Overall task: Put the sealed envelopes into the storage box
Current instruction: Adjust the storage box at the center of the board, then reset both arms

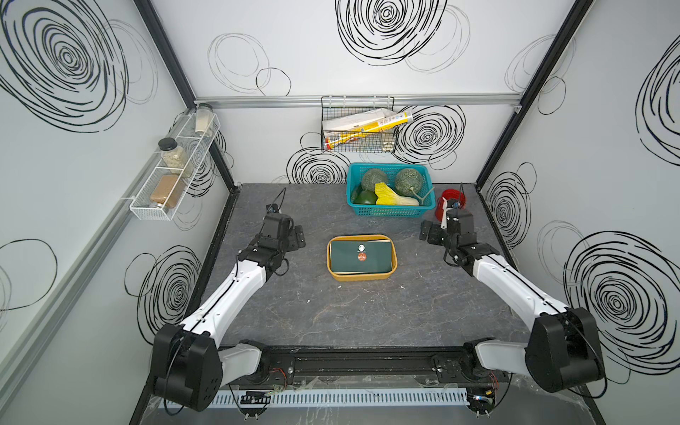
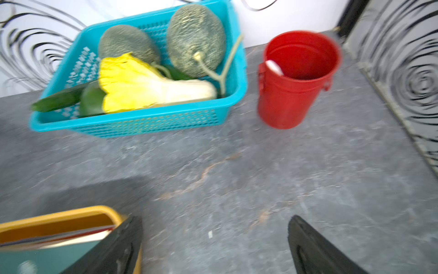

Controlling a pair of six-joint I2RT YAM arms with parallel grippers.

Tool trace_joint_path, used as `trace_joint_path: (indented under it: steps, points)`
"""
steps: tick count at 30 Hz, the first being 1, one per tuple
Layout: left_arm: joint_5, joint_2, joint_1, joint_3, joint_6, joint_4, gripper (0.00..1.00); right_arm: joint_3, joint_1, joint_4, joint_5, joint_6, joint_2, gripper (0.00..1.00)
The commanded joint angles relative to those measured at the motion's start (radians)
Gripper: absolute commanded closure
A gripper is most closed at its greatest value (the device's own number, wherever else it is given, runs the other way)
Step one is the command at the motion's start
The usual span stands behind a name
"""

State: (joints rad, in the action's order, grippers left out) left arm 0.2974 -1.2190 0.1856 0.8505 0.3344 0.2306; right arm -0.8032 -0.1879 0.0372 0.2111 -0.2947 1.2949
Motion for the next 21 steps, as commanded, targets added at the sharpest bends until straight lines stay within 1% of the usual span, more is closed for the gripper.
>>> trace_joint_path:
  steps: [1, 2, 4, 7, 8, 9, 10, 11, 12, 13, 14, 15, 16, 17, 18, 19, 20, 21]
  points:
    - [0.090, 0.020, -0.078, -0.132, -0.145, -0.260, 0.01, 0.104, 0.105, -0.193, 0.116, 0.059, 0.053, 0.00]
    - [0.080, 0.032, -0.101, -0.187, -0.169, -0.343, 0.01, 0.162, 0.115, -0.287, 0.134, 0.064, 0.046, 0.00]
    - [0.075, 0.043, -0.132, -0.274, -0.165, -0.467, 0.01, 0.267, 0.117, -0.472, 0.148, 0.090, 0.015, 0.00]
    - [0.043, 0.036, -0.148, -0.366, -0.180, -0.664, 0.01, 0.398, 0.125, -0.733, 0.187, 0.115, 0.000, 0.00]
    - [0.042, 0.024, -0.148, -0.405, -0.206, -0.753, 0.01, 0.437, 0.128, -0.825, 0.164, 0.146, 0.010, 0.00]
    - [0.031, 0.004, -0.154, -0.441, -0.222, -0.848, 0.01, 0.457, 0.128, -0.879, 0.163, 0.185, 0.030, 0.00]
    - [-0.009, -0.013, -0.160, -0.476, -0.247, -0.941, 0.01, 0.491, 0.128, -0.976, 0.175, 0.198, 0.051, 0.00]
    - [-0.056, -0.037, -0.163, -0.519, -0.287, -1.048, 0.01, 0.545, 0.137, -1.083, 0.152, 0.198, 0.086, 0.00]
    - [-0.092, -0.068, -0.164, -0.557, -0.298, -1.151, 0.01, 0.593, 0.139, -1.223, 0.139, 0.199, 0.143, 0.00]
    - [-0.106, -0.104, -0.172, -0.584, -0.274, -1.229, 0.01, 0.639, 0.139, -1.356, 0.099, 0.222, 0.195, 0.00]
    - [-0.157, -0.152, -0.188, -0.612, -0.257, -1.338, 0.01, 0.655, 0.137, -1.428, 0.043, 0.262, 0.230, 0.00]
    - [-0.206, -0.184, -0.204, -0.609, -0.237, -1.374, 0.01, 0.627, 0.137, -1.321, 0.012, 0.269, 0.209, 0.00]
    - [-0.237, -0.220, -0.207, -0.601, -0.245, -1.381, 0.01, 0.592, 0.140, -1.209, 0.006, 0.259, 0.179, 0.00]
    - [-0.261, -0.281, -0.201, -0.612, -0.264, -1.447, 0.01, 0.611, 0.140, -1.318, 0.008, 0.265, 0.212, 0.00]
    - [-0.264, -0.346, -0.188, -0.635, -0.283, -1.602, 0.01, 0.624, 0.140, -1.347, 0.008, 0.268, 0.219, 0.00]
    - [-0.283, -0.334, -0.188, -0.624, -0.292, -1.557, 0.01, 0.605, 0.140, -1.263, 0.005, 0.264, 0.197, 0.00]
    - [-0.280, -0.294, -0.186, -0.592, -0.294, -1.404, 0.01, 0.595, 0.140, -1.249, 0.004, 0.261, 0.185, 0.00]
    - [-0.261, -0.330, -0.181, -0.624, -0.296, -1.539, 0.01, 0.610, 0.140, -1.302, 0.008, 0.266, 0.204, 0.00]
